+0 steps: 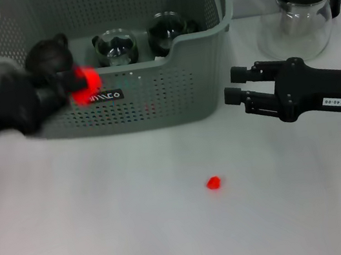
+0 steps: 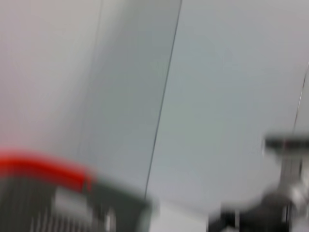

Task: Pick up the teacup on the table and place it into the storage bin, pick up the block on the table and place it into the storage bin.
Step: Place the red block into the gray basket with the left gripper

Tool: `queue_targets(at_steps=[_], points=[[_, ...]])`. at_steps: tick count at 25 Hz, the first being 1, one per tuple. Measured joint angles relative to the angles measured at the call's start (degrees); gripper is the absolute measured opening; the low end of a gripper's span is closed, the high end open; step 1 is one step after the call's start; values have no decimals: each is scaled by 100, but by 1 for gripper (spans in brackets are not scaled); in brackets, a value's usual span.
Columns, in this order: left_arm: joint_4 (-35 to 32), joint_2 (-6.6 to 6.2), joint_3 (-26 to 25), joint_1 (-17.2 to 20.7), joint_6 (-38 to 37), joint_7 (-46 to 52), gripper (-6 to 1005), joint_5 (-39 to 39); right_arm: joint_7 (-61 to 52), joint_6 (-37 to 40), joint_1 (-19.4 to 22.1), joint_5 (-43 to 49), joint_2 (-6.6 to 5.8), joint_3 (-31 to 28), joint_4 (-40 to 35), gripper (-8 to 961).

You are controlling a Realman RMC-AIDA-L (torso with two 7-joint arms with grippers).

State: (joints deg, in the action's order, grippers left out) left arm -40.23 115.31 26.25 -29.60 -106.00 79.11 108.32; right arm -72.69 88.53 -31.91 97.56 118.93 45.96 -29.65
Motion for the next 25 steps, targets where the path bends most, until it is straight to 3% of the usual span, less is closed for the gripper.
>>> queue_targets(at_steps=[4, 7, 10, 14, 17, 19, 25], points=[[-6, -150, -684, -457, -168, 685, 187, -533, 0, 20, 1, 13, 1, 7, 3, 517], [-32, -237, -702, -761, 232, 1037, 187, -689, 0, 27, 0, 37, 12, 36, 4, 517], [-86, -336, -305, -1118, 1232, 1319, 187, -548, 0, 55, 6, 44, 27, 43, 9, 517], [-182, -379, 850, -1389, 2717, 1714, 188, -179, 0, 106, 28, 53, 38, 51, 12, 517], [-333, -279, 1665, -1499, 3818, 2244, 188, 337, 2, 109, 30, 53, 48, 53, 12, 517], [-491, -131, 1993, -1507, 4303, 2526, 188, 630, 8, 109, 30, 53, 51, 53, 12, 517], [-1407, 381, 2148, -1233, 4594, 2459, 223, 873, 7, 108, 28, 53, 32, 23, 11, 517]])
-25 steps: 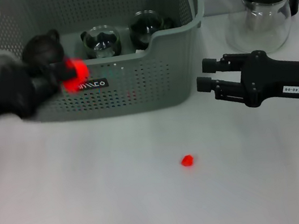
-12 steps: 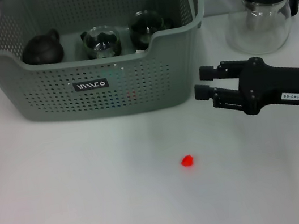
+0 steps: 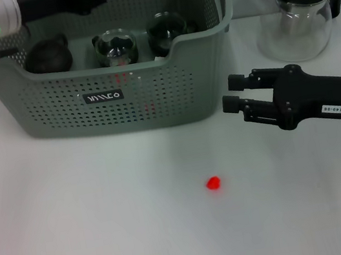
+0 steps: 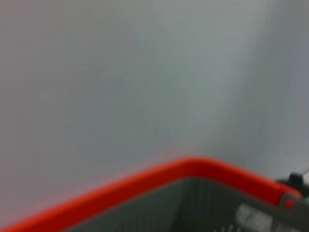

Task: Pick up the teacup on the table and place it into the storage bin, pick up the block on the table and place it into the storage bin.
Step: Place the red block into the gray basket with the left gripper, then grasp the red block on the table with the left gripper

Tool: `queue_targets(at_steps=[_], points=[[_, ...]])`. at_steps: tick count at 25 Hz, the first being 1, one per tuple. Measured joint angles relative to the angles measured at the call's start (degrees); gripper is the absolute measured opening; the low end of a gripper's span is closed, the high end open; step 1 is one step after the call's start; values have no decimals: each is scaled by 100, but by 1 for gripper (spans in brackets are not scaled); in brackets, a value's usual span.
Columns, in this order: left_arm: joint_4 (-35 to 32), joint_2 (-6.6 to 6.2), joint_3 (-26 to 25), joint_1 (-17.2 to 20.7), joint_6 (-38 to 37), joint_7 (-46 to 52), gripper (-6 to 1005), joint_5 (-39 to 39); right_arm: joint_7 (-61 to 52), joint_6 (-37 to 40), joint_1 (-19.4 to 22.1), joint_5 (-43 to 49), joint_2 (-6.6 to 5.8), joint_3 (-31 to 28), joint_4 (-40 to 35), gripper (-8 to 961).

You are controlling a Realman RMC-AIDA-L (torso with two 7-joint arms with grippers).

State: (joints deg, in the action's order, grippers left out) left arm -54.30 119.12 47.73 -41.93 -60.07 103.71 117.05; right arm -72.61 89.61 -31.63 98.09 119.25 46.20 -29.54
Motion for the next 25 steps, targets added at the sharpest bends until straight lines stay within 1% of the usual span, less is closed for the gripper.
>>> queue_targets(at_steps=[3, 5, 6, 8, 10, 11, 13, 15, 18, 19, 21, 23, 25], points=[[-405, 205, -101, 355, -252, -363, 313, -512, 1, -1, -1, 0, -7, -11, 0, 517], [-481, 298, -191, 702, -539, -862, 373, -1211, 5, -21, -2, -2, -6, -12, 0, 517], [-432, 333, -246, 910, -777, -1218, 453, -1669, 9, -30, -2, -5, -6, -13, 0, 518], [-162, 383, -345, 1353, -1338, -2073, 614, -2509, 22, -48, -2, -12, -2, -14, 0, 518], [209, 372, -387, 1702, -2013, -2916, 688, -3015, 28, -72, -2, -11, 4, -14, 1, 518], [401, 345, -373, 1856, -2357, -3221, 724, -3129, 28, -82, -2, -10, 5, -15, 0, 518], [656, 288, -367, 2056, -2784, -3478, 798, -2972, 25, -85, -3, -8, 9, -15, 0, 518], [908, 263, -411, 2151, -3051, -3584, 775, -2486, 18, -86, 1, -13, 9, -15, 0, 518], [1217, 298, -383, 2197, -3193, -3732, 742, -1901, 8, -87, 1, -24, 11, -15, 0, 517], [1324, 361, -272, 2182, -3132, -3767, 730, -1612, 7, -85, -1, -28, 12, -14, 1, 517], [1414, 448, -50, 2127, -2873, -3772, 708, -1251, 6, -82, -8, -33, 11, -15, 0, 517], [1637, 530, 412, 1972, -2323, -3743, 685, -916, -5, -79, -12, -35, 11, -14, 1, 517], [1874, 534, 707, 1830, -2021, -3750, 660, -874, -19, -71, -9, -36, 11, -15, 0, 517]])
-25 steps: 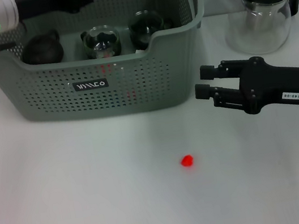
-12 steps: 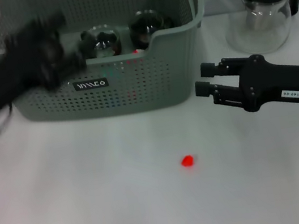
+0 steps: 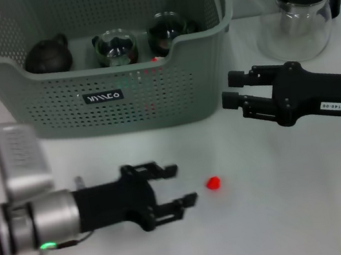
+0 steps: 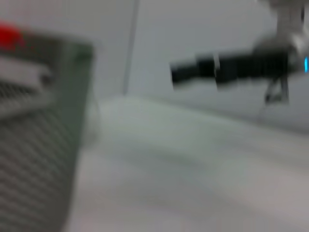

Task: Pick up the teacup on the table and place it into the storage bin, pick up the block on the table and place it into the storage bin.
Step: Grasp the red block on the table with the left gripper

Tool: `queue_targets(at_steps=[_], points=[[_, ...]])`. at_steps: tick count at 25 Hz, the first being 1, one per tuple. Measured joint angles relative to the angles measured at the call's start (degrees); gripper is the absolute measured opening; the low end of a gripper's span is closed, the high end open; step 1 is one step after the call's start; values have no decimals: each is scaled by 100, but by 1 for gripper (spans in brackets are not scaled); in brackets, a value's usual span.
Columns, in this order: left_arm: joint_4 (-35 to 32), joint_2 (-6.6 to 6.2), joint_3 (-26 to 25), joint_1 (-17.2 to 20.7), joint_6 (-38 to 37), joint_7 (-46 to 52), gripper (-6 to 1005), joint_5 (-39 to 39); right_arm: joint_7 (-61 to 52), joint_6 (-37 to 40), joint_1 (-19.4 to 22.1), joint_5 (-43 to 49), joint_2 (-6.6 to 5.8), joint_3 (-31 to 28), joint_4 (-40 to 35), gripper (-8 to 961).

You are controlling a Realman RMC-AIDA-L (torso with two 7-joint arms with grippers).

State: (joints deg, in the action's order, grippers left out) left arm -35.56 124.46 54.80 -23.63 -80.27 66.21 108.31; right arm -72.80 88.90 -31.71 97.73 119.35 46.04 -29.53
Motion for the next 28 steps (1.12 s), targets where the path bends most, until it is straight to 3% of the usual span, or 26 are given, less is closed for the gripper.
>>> queue_targets(at_steps=[6, 15, 28], points=[[961, 22, 221, -607, 746, -581, 575, -39, -4, 9, 8, 0, -5, -8, 0, 518], [1600, 34, 225, -1113, 1584, -976, 401, -279, -48, 7, 7, 0, -19, -8, 0, 518], [2075, 35, 229, -1330, 1737, -1588, 402, -456, -50, 5, -2, 12, -17, -8, 0, 517]])
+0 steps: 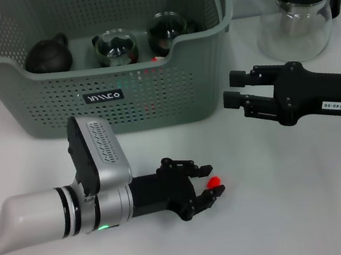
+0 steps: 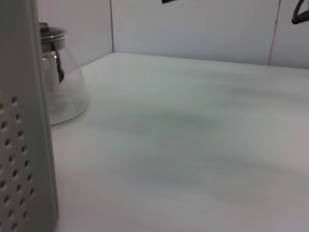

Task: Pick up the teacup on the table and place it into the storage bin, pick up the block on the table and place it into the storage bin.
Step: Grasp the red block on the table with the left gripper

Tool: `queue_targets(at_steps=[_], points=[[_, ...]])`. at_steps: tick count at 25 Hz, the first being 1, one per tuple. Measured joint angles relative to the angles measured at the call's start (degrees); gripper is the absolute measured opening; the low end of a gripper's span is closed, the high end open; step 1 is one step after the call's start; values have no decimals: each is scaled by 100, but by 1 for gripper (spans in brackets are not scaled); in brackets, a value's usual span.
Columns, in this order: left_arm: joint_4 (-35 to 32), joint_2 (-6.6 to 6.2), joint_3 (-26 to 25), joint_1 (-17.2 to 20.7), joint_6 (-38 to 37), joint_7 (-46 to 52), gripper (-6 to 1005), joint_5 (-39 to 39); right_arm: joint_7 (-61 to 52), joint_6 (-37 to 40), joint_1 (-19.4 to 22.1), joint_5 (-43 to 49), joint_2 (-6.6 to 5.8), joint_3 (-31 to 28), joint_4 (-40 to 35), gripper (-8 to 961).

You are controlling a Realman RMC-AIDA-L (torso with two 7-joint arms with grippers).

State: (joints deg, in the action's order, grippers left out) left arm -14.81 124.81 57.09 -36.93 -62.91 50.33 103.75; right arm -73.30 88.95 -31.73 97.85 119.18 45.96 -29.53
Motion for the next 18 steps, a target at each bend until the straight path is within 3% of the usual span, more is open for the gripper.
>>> queue_targets(at_steps=[18], points=[[166, 0, 4, -68, 233, -156, 356, -133, 0, -10, 18, 14, 0, 0, 0, 518]])
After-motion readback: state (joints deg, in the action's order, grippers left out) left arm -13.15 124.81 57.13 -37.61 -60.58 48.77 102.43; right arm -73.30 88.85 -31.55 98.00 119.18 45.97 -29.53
